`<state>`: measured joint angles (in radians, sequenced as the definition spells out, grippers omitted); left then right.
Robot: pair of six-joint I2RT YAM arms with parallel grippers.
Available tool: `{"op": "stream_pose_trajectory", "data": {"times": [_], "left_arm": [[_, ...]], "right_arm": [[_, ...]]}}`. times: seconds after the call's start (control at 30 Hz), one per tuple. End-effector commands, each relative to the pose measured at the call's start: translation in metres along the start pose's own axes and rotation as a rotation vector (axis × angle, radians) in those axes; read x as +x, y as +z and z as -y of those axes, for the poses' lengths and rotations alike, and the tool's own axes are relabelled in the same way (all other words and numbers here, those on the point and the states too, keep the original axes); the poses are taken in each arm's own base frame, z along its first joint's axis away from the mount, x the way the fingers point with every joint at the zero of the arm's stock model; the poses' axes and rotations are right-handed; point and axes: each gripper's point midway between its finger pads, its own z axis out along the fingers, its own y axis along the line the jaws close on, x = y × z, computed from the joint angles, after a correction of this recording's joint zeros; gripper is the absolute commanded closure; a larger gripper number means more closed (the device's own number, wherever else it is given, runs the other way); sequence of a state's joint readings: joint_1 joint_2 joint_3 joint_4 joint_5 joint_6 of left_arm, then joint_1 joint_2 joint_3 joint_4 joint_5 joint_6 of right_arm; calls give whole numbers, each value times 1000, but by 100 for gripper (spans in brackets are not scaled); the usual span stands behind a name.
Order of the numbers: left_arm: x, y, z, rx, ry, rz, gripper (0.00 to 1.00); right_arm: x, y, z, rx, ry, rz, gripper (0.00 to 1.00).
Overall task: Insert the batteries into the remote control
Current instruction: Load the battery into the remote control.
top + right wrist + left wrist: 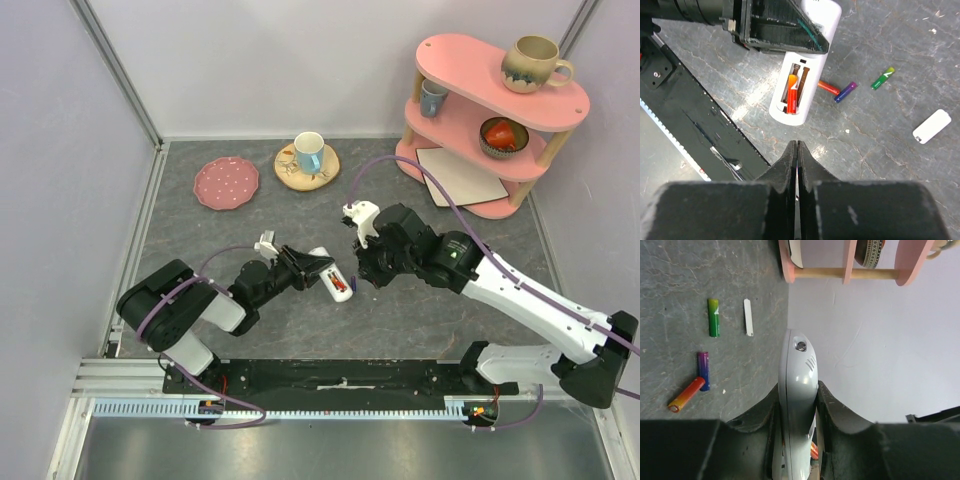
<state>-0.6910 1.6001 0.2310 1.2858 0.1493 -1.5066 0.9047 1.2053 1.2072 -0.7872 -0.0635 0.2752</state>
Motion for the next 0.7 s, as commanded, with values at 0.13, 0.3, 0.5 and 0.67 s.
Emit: {"op": "stream_pose_trajectory", "data": {"times": [0.13,0.3,0.5,0.67], "left_arm": [[8,-17,117,452,43,-61,98],[14,-18,124,480,87,-94,98],[17,-17,135,518,126,-107,98],[19,-18,146,551,143,-116,98]], "right_arm": [[12,9,-11,-90,-3,42,98],[13,8,-10,-86,-4,55,85],[1,1,-9,-71,6,104,74],[1,3,-12,-87,2,97,79]]}}
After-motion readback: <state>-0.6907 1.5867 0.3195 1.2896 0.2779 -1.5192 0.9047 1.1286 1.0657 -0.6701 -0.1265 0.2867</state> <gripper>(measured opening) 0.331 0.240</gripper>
